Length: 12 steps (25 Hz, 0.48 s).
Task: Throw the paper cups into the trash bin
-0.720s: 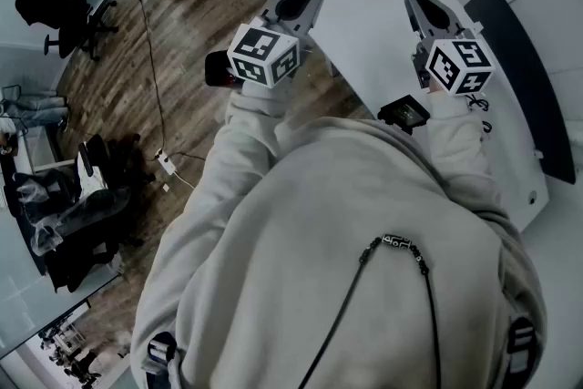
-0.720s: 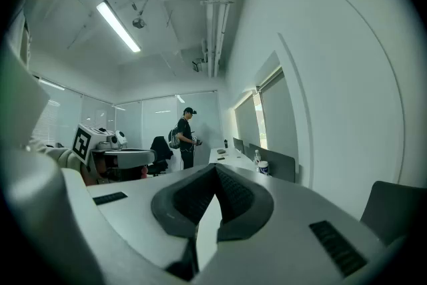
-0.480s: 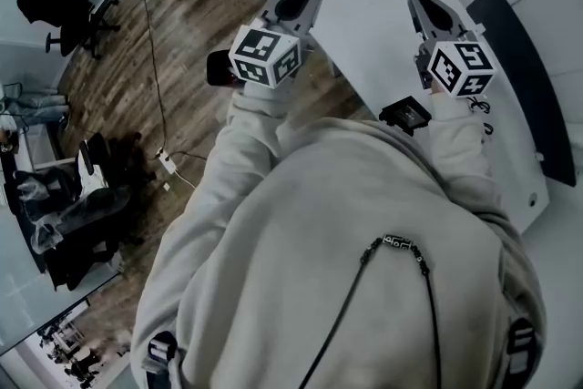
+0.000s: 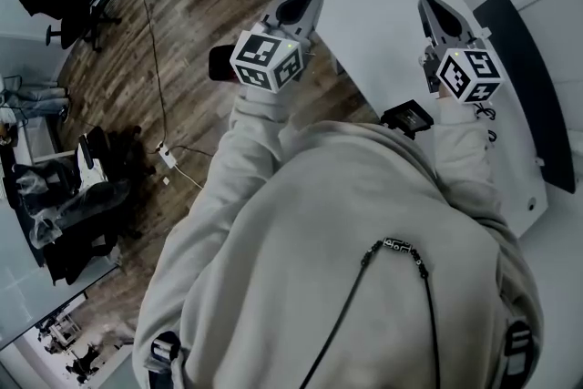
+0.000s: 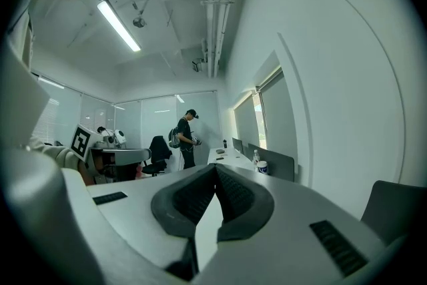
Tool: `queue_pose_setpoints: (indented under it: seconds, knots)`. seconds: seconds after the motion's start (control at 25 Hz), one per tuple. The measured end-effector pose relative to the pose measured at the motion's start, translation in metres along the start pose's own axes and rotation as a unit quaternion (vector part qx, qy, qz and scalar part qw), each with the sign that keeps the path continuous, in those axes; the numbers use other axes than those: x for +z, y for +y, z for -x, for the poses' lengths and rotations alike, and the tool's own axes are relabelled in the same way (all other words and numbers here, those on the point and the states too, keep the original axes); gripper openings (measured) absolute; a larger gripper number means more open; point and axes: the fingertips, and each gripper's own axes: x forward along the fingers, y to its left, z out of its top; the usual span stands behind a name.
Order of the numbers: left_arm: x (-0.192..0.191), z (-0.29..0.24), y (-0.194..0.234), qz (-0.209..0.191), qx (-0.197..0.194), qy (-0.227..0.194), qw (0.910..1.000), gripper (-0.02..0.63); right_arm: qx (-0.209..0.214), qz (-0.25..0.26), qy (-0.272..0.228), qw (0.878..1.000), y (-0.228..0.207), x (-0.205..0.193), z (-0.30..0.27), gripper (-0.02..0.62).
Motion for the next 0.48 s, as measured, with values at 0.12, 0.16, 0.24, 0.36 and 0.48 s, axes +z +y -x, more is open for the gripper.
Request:
queue_pose_setpoints:
  seconds: [0.12, 0.16, 0.24, 0.36, 0.48]
  knots:
    - [0.0, -0.001, 0.0, -0.006, 0.0, 0.005, 1.0, 0.0, 0.002, 0.0, 0.01, 1.0, -0.003, -0.003, -0.004, 0.018]
    - [-0.001, 0.001, 0.0, -0.008, -0.001, 0.007, 0.9999, 0.0, 0.003, 0.001, 0.014, 1.0, -0.003, -0.005, -0.003, 0.018]
    - [-0.002, 0.012, -0.001, -0.009, -0.002, 0.01, 0.9999, 0.0, 0.001, 0.004, 0.021, 1.0, 0.004, -0.008, 0.0, 0.018]
    - [-0.007, 0.03, 0.003, -0.002, -0.005, 0.014, 0.9999, 0.001, -0.006, -0.001, 0.03, 1.0, 0.018, -0.015, 0.001, 0.018]
    - [-0.019, 0.031, 0.016, 0.001, -0.008, 0.019, 0.9998, 0.002, -0.013, 0.0, 0.037, 0.999, 0.019, -0.026, -0.007, 0.018]
